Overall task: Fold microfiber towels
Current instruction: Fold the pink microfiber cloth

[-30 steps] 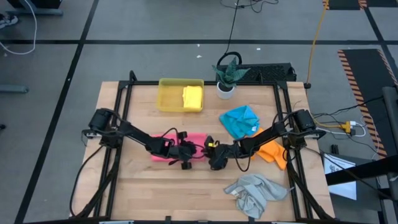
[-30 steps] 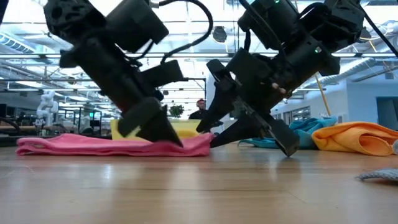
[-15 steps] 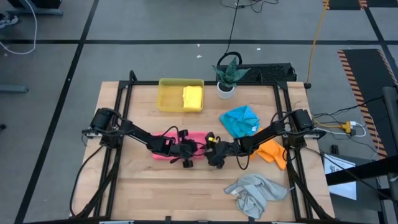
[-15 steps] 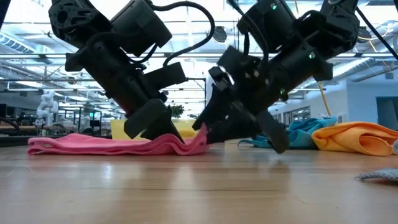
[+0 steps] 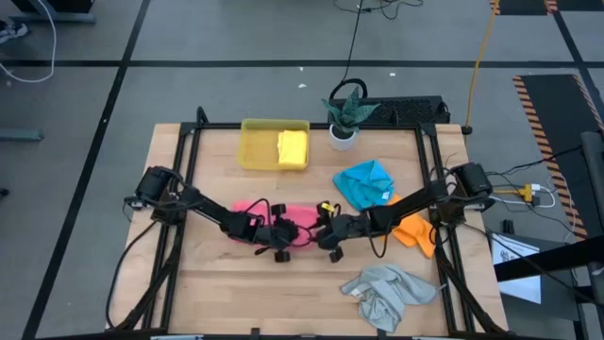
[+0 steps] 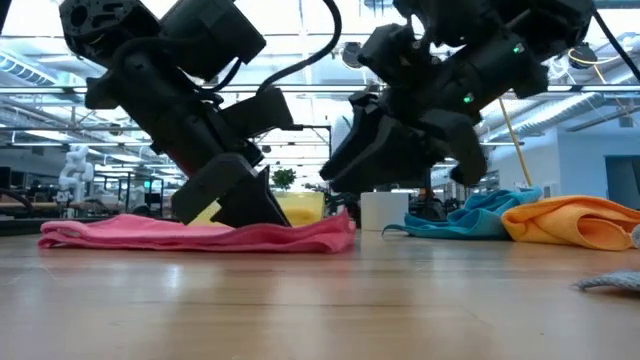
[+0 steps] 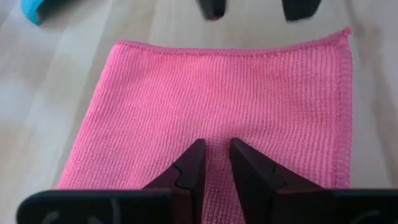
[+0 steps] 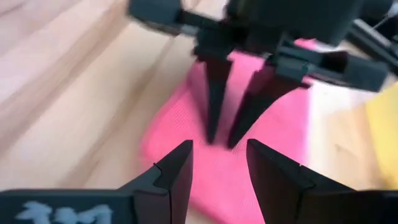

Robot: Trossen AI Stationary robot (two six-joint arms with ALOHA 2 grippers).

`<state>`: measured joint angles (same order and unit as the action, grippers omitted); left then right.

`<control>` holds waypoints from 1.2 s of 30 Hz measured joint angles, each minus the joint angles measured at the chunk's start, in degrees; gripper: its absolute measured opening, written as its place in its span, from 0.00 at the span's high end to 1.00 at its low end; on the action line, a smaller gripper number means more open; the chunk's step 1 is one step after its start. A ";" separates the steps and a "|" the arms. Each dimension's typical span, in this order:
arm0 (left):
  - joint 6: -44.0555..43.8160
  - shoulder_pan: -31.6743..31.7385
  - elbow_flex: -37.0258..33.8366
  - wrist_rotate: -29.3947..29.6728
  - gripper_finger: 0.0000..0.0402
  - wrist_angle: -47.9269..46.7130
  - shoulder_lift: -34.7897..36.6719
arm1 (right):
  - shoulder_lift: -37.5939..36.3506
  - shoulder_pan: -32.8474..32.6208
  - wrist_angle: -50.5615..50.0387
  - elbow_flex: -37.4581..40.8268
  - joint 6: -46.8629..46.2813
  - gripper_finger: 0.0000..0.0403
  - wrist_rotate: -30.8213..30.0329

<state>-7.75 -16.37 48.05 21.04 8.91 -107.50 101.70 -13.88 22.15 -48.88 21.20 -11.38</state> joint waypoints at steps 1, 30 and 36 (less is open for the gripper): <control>0.02 -0.32 0.00 -0.04 0.80 0.04 0.00 | -0.10 -0.36 -0.65 0.00 -0.42 0.65 0.77; 0.52 -0.53 -0.07 -0.19 0.80 1.57 -0.04 | 8.62 -1.43 7.28 -0.24 32.32 0.65 -5.02; 0.24 -0.53 -0.07 -0.19 0.80 1.59 -0.07 | 7.86 -1.39 8.57 0.03 22.57 0.65 -3.57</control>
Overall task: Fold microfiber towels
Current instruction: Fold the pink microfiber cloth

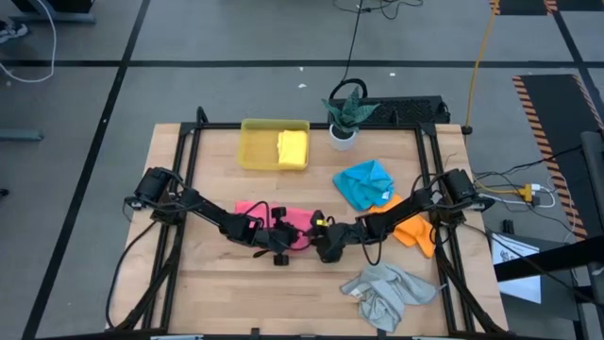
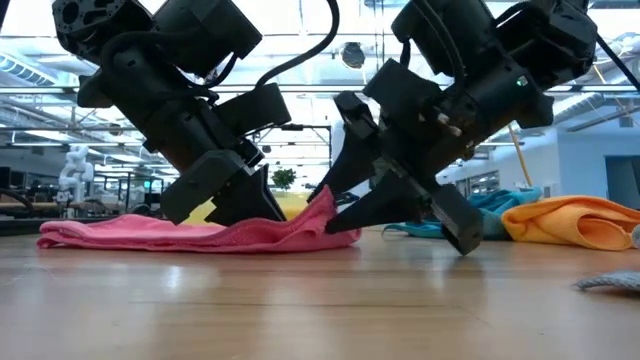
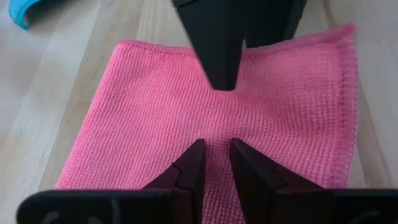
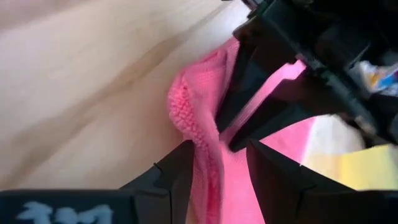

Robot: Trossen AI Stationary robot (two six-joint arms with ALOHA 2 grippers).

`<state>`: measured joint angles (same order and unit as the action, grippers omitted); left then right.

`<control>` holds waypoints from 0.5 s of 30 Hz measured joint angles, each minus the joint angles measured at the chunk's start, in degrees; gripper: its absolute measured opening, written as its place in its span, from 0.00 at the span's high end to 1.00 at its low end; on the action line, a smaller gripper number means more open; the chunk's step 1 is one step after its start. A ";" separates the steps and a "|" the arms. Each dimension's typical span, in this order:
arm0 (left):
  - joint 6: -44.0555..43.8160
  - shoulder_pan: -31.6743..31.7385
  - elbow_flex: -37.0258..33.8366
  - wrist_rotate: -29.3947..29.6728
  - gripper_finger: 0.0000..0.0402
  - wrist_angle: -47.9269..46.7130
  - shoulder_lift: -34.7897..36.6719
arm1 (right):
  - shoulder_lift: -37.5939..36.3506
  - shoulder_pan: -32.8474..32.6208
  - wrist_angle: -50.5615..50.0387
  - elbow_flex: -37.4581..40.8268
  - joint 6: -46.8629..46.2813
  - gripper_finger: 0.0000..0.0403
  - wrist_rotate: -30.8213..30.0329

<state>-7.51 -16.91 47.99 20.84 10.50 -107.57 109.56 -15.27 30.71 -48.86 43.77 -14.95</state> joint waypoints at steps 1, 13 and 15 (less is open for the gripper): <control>0.00 0.00 0.00 0.00 0.80 0.00 0.00 | -0.19 -0.06 -0.17 0.04 -2.02 0.65 0.06; -0.18 0.00 0.00 0.01 0.80 0.00 0.00 | -6.46 -1.68 -3.07 -0.14 -17.58 0.65 9.22; -0.20 0.00 0.00 0.00 0.80 0.00 0.00 | -7.00 -2.08 -7.17 -0.14 -17.51 0.65 9.13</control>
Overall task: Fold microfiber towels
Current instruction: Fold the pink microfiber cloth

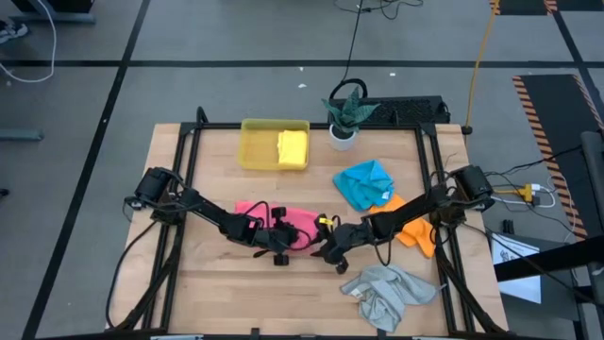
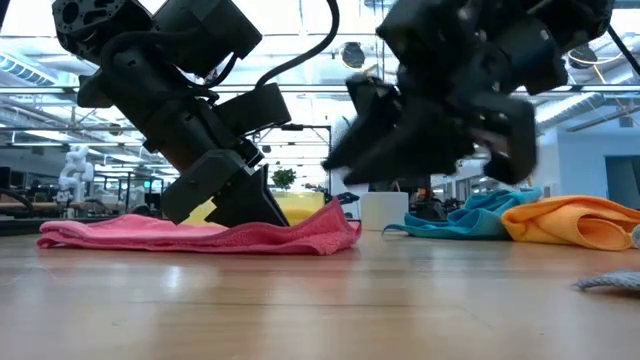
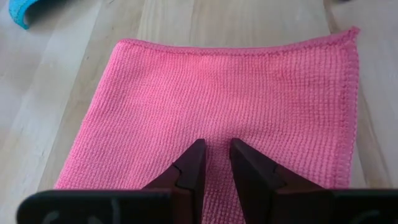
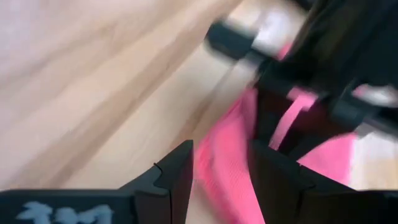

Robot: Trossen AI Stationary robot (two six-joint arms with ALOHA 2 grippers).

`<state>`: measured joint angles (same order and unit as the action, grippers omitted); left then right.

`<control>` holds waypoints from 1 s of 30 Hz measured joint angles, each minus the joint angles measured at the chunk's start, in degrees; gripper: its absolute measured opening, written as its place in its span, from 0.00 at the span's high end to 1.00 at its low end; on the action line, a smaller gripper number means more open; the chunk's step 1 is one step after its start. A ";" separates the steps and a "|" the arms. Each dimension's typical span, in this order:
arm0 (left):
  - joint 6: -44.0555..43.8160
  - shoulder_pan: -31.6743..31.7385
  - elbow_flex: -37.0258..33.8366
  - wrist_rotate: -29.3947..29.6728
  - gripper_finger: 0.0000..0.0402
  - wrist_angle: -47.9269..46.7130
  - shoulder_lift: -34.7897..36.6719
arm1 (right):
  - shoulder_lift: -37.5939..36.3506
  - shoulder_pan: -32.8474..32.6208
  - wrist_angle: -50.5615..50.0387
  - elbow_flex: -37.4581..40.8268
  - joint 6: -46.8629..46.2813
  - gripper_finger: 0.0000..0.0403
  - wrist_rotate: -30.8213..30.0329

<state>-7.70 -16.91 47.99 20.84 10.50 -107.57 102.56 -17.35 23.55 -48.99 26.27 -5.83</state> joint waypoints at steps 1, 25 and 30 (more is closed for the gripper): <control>0.00 0.00 0.00 0.01 0.80 0.00 0.00 | 0.00 -0.17 -1.70 0.02 0.17 0.65 -0.04; 1.09 -0.27 0.00 2.50 0.80 -0.50 0.50 | 1.26 1.21 -8.91 0.00 -38.21 0.99 4.48; -0.12 -1.72 -0.09 3.01 0.80 -2.73 4.55 | 2.75 1.23 -7.89 0.00 -40.61 1.00 4.46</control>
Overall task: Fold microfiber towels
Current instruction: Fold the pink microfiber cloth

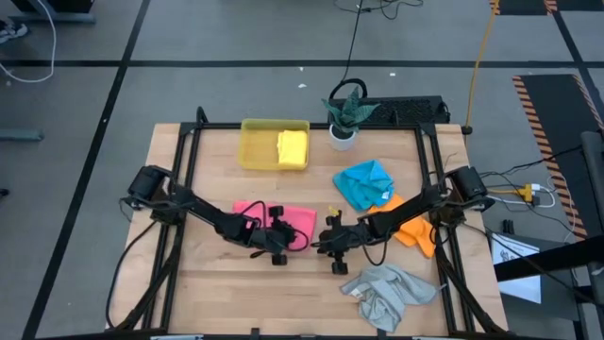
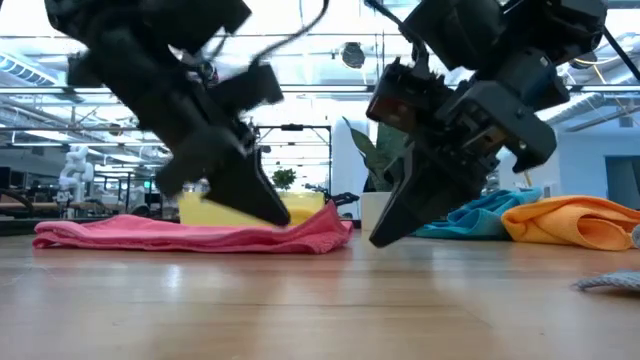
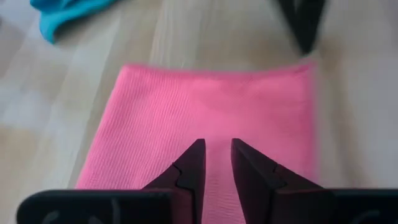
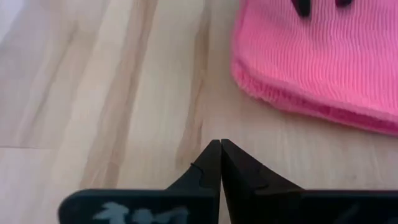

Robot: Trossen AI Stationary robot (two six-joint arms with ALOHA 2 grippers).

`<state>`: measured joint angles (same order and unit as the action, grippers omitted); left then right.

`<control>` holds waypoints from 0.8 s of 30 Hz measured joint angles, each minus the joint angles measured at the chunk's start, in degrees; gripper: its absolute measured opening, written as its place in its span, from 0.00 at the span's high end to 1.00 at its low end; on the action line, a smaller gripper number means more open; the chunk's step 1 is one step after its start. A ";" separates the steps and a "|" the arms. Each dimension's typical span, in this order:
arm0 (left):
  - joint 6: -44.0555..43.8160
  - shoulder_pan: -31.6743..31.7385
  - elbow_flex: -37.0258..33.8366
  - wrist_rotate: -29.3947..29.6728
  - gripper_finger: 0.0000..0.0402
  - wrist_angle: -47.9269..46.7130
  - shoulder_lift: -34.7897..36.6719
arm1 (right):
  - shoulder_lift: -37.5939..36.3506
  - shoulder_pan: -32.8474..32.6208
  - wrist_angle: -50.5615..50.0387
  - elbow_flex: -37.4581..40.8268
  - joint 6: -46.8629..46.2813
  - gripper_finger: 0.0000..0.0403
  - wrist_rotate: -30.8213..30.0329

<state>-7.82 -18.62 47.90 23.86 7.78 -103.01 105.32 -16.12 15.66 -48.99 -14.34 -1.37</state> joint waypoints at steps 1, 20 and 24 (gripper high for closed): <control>-0.35 -0.39 0.05 0.00 0.80 0.11 0.64 | 0.43 0.00 0.40 0.00 -0.02 1.00 -0.08; 1.49 0.55 0.09 -0.81 0.80 6.15 -3.94 | 3.13 3.72 0.90 -0.15 -14.24 1.00 -10.84; 1.49 1.31 0.10 -1.79 0.80 7.30 -4.38 | 3.17 4.38 1.26 -0.11 -14.31 1.00 -12.03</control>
<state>-6.33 -17.31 48.00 22.06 15.07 -107.39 108.49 -11.74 16.92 -49.10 -28.66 -13.39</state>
